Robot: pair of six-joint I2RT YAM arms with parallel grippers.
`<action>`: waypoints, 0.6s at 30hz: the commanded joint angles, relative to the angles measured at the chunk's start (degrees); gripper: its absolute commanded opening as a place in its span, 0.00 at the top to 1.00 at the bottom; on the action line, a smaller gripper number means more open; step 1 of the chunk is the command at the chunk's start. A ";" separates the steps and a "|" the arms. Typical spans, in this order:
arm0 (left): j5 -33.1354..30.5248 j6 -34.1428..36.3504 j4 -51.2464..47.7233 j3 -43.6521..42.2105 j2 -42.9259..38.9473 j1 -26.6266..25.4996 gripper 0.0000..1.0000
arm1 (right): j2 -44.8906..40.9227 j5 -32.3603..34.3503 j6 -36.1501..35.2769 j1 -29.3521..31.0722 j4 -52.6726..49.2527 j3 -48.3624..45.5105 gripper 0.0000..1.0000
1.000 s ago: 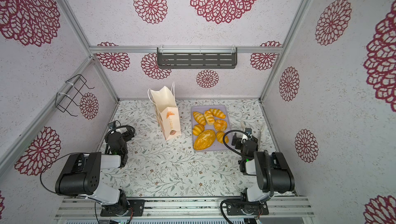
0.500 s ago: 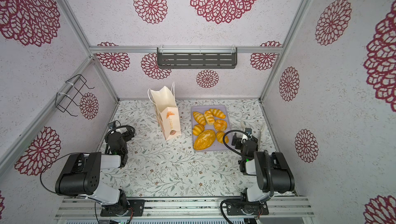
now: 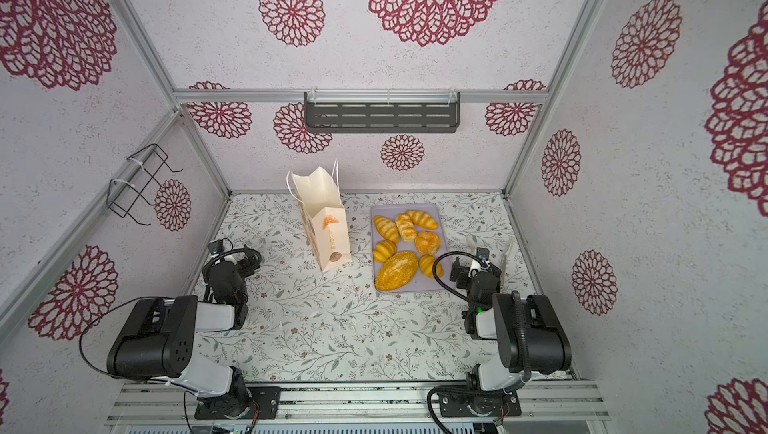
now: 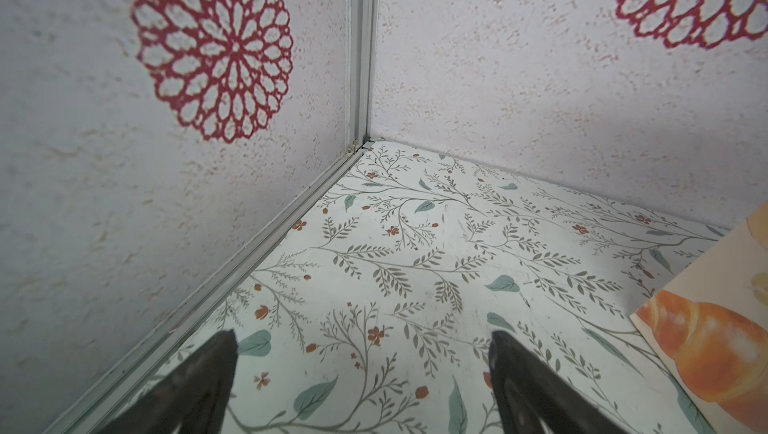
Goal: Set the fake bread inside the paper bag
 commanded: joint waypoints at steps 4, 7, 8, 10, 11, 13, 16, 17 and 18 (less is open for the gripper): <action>-1.58 -0.27 9.72 -3.49 0.35 0.10 0.03 | -3.39 4.62 1.05 0.30 3.38 -0.90 0.01; -1.77 0.13 10.30 -4.07 -0.46 -0.29 0.03 | -6.17 4.24 0.63 0.56 -1.63 0.46 0.01; -1.96 0.41 10.34 -4.18 -0.99 -0.54 0.03 | -7.00 4.18 0.59 0.62 -2.65 0.67 0.01; -3.63 0.97 9.66 -4.30 -2.37 -1.41 0.03 | -7.96 4.32 0.63 0.65 -3.66 0.64 0.01; -6.36 1.12 8.90 -4.35 -3.75 -2.12 0.03 | -8.38 4.46 0.68 0.73 -4.10 0.69 0.01; -8.80 0.95 6.40 -4.63 -7.09 -2.72 0.03 | -9.00 5.38 1.00 0.90 -5.79 1.19 0.01; -16.28 -1.67 -2.52 -2.24 -12.57 -2.97 0.03 | -9.73 6.73 1.64 0.95 -9.47 2.82 0.01; -19.02 -3.07 -8.34 -0.70 -14.18 -2.92 0.03 | -9.99 7.79 2.35 1.03 -12.09 3.85 0.01; -20.22 -3.94 -12.42 0.94 -15.59 -2.88 0.03 | -10.37 8.81 3.32 1.00 -15.21 5.15 0.01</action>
